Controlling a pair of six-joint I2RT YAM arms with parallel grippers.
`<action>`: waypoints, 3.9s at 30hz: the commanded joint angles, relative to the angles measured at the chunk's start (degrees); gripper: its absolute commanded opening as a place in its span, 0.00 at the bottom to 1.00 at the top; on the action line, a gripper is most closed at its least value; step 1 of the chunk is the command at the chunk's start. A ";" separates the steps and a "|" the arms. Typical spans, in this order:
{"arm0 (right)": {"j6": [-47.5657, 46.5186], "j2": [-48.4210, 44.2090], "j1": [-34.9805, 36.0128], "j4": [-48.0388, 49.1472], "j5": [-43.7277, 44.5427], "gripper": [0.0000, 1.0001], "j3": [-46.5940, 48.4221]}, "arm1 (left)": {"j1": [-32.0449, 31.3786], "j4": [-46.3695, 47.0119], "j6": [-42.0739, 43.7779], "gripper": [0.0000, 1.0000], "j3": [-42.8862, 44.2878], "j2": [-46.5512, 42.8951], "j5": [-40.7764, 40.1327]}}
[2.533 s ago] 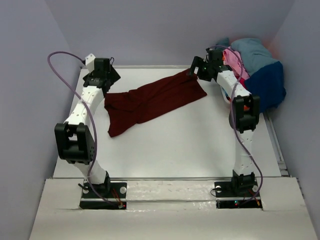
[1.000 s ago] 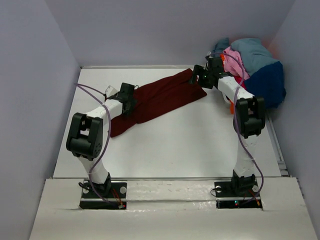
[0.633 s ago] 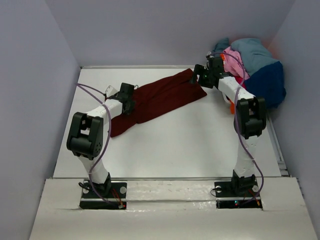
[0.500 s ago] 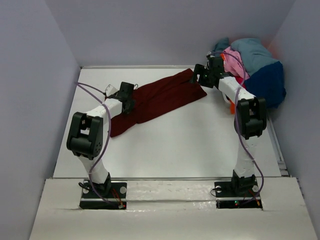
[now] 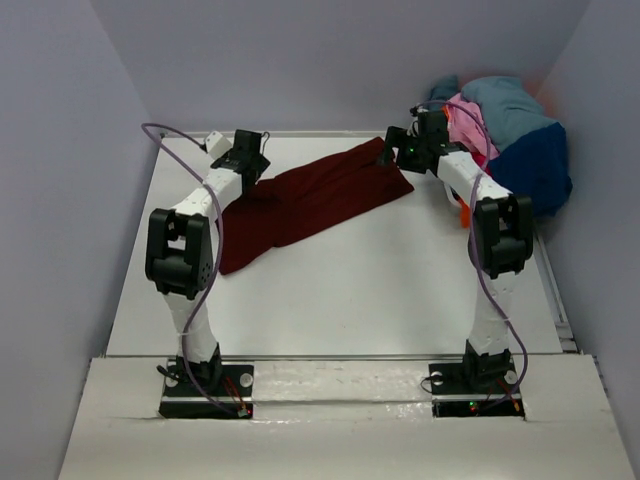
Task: Fold and stack the t-shirts
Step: Fold the other side of the tshirt into a rectangle, then rotate the tshirt 90 degrees
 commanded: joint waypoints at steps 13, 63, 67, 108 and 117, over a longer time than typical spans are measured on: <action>2.03 14.84 7.16 -15.73 4.37 0.91 29.88 | -3.53 -9.81 2.93 0.99 -2.19 -14.85 3.12; -57.36 20.04 9.98 -11.16 -2.18 0.92 17.68 | -8.54 -21.75 -28.95 0.99 -6.44 -18.81 5.24; -61.15 16.97 12.52 -13.71 3.44 0.90 9.34 | -7.40 -22.19 -27.01 0.99 -3.97 -17.05 4.54; -12.30 -6.86 36.43 -1.50 -1.13 0.85 -29.18 | -3.97 -22.90 6.47 0.99 24.50 26.28 2.62; 8.62 -7.39 40.20 -0.18 1.85 0.85 -27.86 | -9.24 -13.59 34.85 0.99 38.84 33.40 6.99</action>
